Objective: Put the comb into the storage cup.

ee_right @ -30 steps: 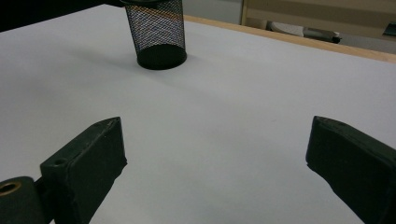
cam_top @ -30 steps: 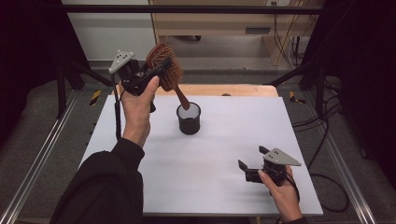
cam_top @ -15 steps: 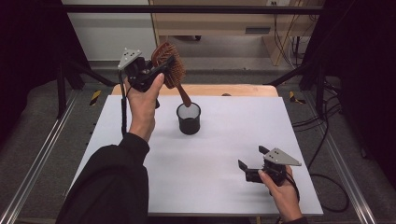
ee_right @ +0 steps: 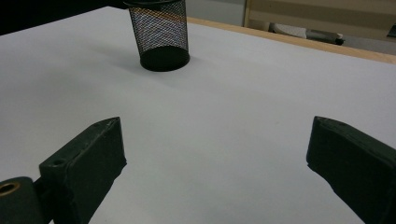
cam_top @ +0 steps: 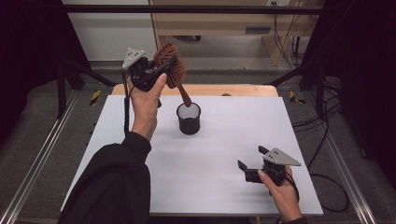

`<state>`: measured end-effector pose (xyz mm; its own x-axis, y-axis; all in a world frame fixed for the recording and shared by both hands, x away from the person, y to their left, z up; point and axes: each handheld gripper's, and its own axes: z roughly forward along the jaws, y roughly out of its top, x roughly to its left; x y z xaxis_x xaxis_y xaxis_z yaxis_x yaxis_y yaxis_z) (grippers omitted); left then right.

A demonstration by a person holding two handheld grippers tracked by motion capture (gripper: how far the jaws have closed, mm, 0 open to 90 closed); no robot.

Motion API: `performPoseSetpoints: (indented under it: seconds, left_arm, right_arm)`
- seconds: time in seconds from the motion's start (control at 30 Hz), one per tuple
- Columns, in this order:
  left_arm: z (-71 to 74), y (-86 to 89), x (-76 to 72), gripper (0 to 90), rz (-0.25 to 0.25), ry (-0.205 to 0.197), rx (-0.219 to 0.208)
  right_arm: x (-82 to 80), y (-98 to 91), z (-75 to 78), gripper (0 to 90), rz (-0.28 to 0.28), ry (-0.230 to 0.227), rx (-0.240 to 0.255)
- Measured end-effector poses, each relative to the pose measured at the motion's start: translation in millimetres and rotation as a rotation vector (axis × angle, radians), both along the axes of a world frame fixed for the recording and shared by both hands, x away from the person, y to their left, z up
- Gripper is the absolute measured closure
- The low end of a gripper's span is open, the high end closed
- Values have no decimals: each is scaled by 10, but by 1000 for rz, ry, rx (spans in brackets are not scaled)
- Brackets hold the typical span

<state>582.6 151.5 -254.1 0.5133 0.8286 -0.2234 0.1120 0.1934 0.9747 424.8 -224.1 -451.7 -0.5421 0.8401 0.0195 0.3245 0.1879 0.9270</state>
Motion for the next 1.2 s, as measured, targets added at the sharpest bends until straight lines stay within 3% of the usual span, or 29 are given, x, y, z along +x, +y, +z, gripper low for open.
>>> performPoseSetpoints:
  seconds: [0.17,1.2]
  left_arm:
    - [-7,-1,22,512,5,2,20]
    - [-79,-22,87,511,9,4,31]
  right_arm:
    - [1,-2,-3,47,2,1,2]
    - [-1,8,-8,44,12,0,-1]
